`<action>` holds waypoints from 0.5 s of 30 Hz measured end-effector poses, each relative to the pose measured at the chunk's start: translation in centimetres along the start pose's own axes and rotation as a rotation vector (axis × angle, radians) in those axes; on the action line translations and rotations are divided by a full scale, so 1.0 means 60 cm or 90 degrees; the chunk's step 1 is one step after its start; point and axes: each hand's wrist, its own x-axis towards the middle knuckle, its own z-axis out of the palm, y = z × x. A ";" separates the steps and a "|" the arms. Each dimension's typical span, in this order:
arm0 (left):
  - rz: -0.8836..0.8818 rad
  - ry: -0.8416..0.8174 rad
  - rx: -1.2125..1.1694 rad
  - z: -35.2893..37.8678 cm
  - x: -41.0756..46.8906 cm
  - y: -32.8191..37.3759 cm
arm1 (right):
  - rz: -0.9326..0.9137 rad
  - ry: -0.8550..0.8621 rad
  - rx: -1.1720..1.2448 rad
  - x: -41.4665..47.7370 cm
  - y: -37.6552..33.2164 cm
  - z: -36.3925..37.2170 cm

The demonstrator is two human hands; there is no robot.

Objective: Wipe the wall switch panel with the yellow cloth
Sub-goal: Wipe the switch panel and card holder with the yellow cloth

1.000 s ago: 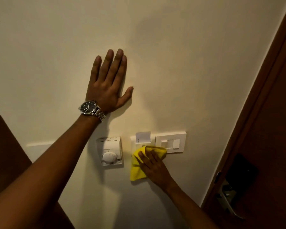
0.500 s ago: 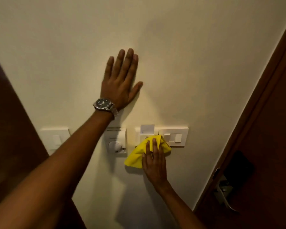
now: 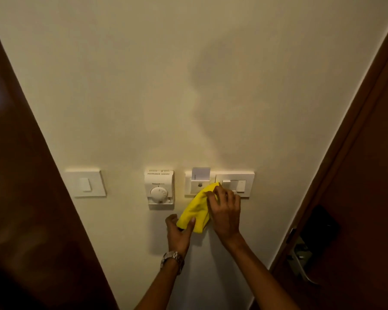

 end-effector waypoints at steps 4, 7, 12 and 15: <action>0.063 -0.093 0.077 -0.003 0.025 -0.002 | 0.003 0.010 -0.011 -0.011 0.012 0.020; 0.158 -0.199 0.178 -0.037 0.038 -0.021 | -0.001 -0.045 -0.032 -0.036 0.020 0.037; 0.218 -0.297 0.293 -0.135 0.053 -0.081 | -0.063 -0.357 0.122 -0.118 -0.011 0.102; 0.137 -0.337 0.305 -0.219 0.041 -0.130 | 0.009 -0.641 0.397 -0.130 -0.047 0.130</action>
